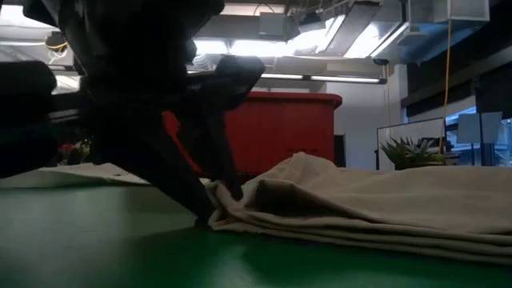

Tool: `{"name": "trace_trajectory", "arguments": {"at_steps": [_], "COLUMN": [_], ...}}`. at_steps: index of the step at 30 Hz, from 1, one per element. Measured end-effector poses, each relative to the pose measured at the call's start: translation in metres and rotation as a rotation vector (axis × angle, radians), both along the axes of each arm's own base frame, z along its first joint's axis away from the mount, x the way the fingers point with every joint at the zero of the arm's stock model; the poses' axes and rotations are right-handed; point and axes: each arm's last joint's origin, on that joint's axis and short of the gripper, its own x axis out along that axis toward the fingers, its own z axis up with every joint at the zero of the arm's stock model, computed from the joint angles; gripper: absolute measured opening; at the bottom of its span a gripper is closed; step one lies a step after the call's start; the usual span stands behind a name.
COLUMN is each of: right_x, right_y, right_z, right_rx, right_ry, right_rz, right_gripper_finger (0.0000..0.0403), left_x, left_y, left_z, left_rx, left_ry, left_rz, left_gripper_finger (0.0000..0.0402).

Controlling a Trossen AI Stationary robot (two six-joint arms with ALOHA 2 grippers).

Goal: Fold Laundry from Bin
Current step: Fold the light brown shorts

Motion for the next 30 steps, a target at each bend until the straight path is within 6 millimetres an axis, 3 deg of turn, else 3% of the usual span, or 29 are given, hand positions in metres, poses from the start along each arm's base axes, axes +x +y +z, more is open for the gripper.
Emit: {"name": "trace_trajectory", "arguments": {"at_steps": [4, 11, 23, 30], "right_x": [0.0, 0.007, 0.005, 0.006], "right_y": [0.0, 0.008, 0.022, 0.04], "right_z": [0.002, 0.018, 0.04, 0.08], "right_rx": [0.002, 0.012, 0.025, 0.048], "right_ry": [-0.007, -0.002, 0.031, 0.003], "right_rz": [-0.007, -0.007, 0.077, 0.139], "right_gripper_finger": [0.0011, 0.0014, 0.0006, 0.0013], "left_x": [0.001, -0.001, -0.021, -0.033], "left_y": [0.0, -0.006, -0.039, -0.067], "left_z": [0.001, 0.004, 0.032, 0.041], "left_rx": [-0.069, -0.167, -0.39, -0.556], "left_ry": [-0.002, -0.003, -0.056, -0.095], "left_rz": [0.078, 0.168, 0.279, 0.275], "left_gripper_finger": [0.001, 0.0004, 0.0002, 0.0001]}}
